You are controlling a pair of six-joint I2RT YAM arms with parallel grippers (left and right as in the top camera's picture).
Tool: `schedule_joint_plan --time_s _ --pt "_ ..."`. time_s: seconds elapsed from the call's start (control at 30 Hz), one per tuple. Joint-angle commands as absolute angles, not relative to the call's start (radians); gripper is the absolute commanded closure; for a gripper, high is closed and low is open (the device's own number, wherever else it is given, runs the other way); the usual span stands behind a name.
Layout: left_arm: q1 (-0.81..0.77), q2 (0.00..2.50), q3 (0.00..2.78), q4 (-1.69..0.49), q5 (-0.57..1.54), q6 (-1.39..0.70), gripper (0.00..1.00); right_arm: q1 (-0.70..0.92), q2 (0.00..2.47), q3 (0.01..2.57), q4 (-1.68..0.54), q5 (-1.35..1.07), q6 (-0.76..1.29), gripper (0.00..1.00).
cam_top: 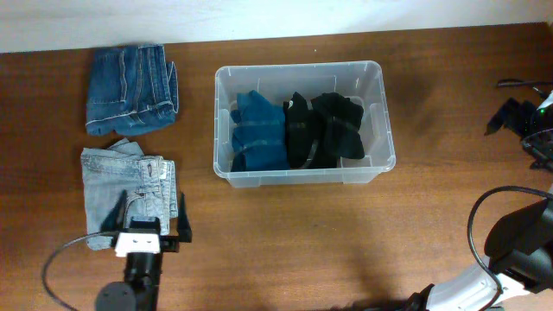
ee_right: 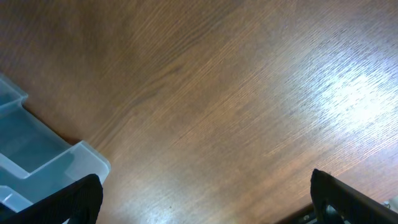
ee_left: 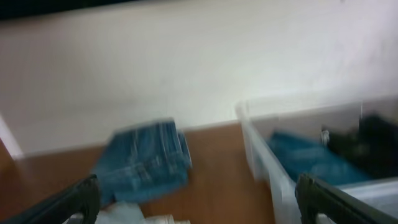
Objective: Pack container
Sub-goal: 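Retract the right gripper and move the left gripper to the light jeans, then grasp the light-wash jeans with the left gripper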
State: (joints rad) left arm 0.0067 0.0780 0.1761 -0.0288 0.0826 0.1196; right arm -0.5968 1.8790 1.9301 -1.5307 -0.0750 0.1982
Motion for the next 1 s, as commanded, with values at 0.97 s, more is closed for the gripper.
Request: schedule_joint_plan --time_s 0.97 --pt "0.600 1.960 1.545 -1.119 0.302 0.296 0.01 -0.596 1.875 1.926 -1.528 -0.067 0.191 0.02"
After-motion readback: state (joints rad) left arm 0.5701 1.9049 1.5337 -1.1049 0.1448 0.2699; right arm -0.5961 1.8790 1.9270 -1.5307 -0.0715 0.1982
